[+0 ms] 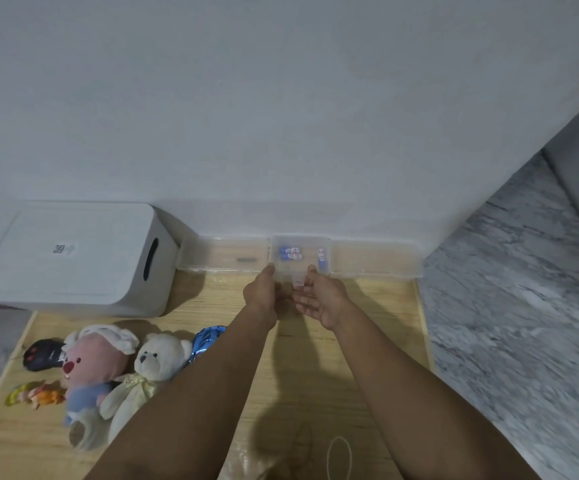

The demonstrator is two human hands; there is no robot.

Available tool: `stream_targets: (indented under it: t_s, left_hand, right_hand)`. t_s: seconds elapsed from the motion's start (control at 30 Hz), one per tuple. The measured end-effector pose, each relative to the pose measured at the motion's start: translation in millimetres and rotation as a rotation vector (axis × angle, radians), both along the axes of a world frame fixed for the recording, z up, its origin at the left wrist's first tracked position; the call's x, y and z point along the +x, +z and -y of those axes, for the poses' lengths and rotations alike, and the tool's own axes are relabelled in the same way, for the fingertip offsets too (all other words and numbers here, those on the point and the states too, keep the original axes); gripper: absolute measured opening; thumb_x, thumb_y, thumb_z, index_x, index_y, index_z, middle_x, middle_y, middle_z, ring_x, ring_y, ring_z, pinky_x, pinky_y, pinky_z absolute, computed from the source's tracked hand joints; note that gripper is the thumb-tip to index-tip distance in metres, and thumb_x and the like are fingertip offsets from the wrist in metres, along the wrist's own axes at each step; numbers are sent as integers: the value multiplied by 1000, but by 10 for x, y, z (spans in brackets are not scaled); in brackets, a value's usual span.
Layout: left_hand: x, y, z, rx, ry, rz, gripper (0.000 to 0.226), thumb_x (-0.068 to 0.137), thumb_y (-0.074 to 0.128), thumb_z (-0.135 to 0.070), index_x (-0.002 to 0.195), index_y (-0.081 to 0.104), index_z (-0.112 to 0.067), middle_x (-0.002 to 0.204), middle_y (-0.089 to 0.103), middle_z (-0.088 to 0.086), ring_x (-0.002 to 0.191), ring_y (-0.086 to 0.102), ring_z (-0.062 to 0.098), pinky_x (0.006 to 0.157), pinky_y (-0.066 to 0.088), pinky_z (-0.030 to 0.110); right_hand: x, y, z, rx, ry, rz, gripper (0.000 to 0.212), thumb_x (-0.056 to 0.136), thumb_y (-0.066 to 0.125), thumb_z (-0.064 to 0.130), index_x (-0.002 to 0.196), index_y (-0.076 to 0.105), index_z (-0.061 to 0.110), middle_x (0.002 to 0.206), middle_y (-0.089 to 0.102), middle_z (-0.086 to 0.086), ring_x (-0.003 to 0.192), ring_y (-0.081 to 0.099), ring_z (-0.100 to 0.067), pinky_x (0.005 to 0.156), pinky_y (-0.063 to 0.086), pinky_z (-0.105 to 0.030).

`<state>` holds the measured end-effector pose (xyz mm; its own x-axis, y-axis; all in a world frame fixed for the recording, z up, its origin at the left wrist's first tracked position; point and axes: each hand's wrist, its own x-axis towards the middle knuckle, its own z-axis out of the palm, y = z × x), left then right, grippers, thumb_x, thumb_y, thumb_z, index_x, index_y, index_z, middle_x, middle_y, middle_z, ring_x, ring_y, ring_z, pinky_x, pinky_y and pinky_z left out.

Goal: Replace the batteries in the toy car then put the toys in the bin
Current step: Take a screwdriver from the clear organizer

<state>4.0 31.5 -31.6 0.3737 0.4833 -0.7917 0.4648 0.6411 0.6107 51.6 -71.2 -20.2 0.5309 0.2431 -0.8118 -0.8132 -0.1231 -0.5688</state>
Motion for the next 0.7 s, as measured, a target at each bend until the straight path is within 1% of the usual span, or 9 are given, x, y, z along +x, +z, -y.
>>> stream_targets:
  t_s: [0.07,0.13,0.23,0.3,0.33,0.47,0.6,0.63,0.7]
  left_hand:
    - [-31,43,-25,-58,-15,53,51,92,52,-48,120,60,-7,98,60,10,71,56,22,57,43,30]
    - [-67,96,-48,-111,-29,81,53,93,46,-53,121,59,-10,93,57,7,66,53,19,56,40,29]
    - [-112,187,-56,-160,-54,120,54,95,40,-58,111,62,-11,88,56,6,66,54,20,59,42,30]
    - [-139,213,-64,-178,-54,135,53,95,39,-59,101,61,-11,79,52,5,60,50,19,59,42,29]
    - [-154,217,-78,-187,-47,132,53,95,39,-58,101,60,-10,74,49,3,55,46,18,57,42,29]
    - [-217,177,-216,-169,-2,92,52,99,37,-51,114,52,-3,69,47,5,47,43,18,56,46,32]
    - [-307,112,-445,-146,101,93,42,101,40,-40,114,49,0,58,42,5,25,38,13,53,43,30]
    - [-332,90,-523,-142,127,94,40,101,41,-38,112,49,-1,54,41,3,24,36,12,52,42,30]
    - [-376,71,-674,-127,160,88,34,101,42,-36,98,50,-3,52,40,2,25,36,12,49,43,31]
  right_hand:
    - [-3,29,-9,-8,-7,14,30,99,50,40,95,61,12,92,71,-6,75,70,-18,67,53,-30]
    - [-7,63,-20,-7,-19,31,31,99,49,40,89,61,13,89,72,-5,72,70,-18,69,53,-30]
    - [-4,88,-40,-16,-49,64,32,98,50,39,88,62,11,90,73,-8,72,71,-20,71,54,-31]
    - [-15,84,-53,-48,-39,91,32,98,51,39,90,64,11,90,72,-8,73,70,-20,69,54,-31]
    - [-28,69,-59,-73,-21,104,32,97,51,39,92,63,10,88,71,-7,72,69,-20,66,53,-31]
    - [-107,42,-79,-176,62,148,36,95,53,40,93,65,6,78,66,-5,65,63,-19,61,48,-29]
    - [-179,56,-156,-331,126,198,46,85,59,53,89,67,8,74,67,-6,62,60,-20,58,46,-27]
    - [-210,68,-202,-334,150,191,45,82,62,54,87,67,9,73,66,-5,60,59,-20,57,46,-27]
    - [-272,76,-312,-301,180,156,39,79,68,48,84,65,9,69,64,-6,57,57,-19,55,45,-25]
